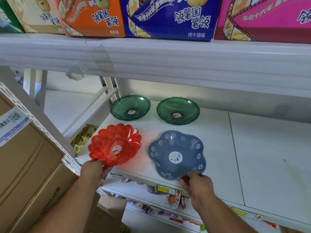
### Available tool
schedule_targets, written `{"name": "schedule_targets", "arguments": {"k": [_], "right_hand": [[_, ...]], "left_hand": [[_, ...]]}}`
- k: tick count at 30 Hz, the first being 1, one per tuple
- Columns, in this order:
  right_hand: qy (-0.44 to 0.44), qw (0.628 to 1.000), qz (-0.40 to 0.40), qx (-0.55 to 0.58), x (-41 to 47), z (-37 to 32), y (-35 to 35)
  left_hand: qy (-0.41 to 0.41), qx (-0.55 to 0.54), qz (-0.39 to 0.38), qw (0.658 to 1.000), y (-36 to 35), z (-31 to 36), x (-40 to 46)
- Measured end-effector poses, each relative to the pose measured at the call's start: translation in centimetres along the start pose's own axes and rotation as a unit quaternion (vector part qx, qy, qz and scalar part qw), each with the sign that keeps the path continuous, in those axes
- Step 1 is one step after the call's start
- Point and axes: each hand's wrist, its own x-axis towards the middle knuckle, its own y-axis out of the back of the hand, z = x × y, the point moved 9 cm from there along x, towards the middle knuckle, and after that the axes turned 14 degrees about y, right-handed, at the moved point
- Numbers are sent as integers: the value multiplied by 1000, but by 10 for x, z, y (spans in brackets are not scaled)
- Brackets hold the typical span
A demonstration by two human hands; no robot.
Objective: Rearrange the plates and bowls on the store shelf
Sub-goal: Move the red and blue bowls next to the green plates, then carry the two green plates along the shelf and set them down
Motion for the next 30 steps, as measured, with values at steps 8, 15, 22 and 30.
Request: {"name": "schedule_targets", "arguments": {"k": [8, 15, 22, 30], "right_hand": [[-20, 999, -29, -4, -5, 4, -8], [-30, 999, -34, -16, -5, 7, -6], [-26, 997, -50, -54, -5, 7, 0], [74, 988, -33, -129, -12, -33, 38]], "left_hand": [[-5, -4, -24, 1000, -3, -2, -9], [14, 8, -40, 999, -6, -7, -11], [31, 8, -5, 999, -1, -13, -13], [-242, 182, 93, 949, -12, 35, -85]]}}
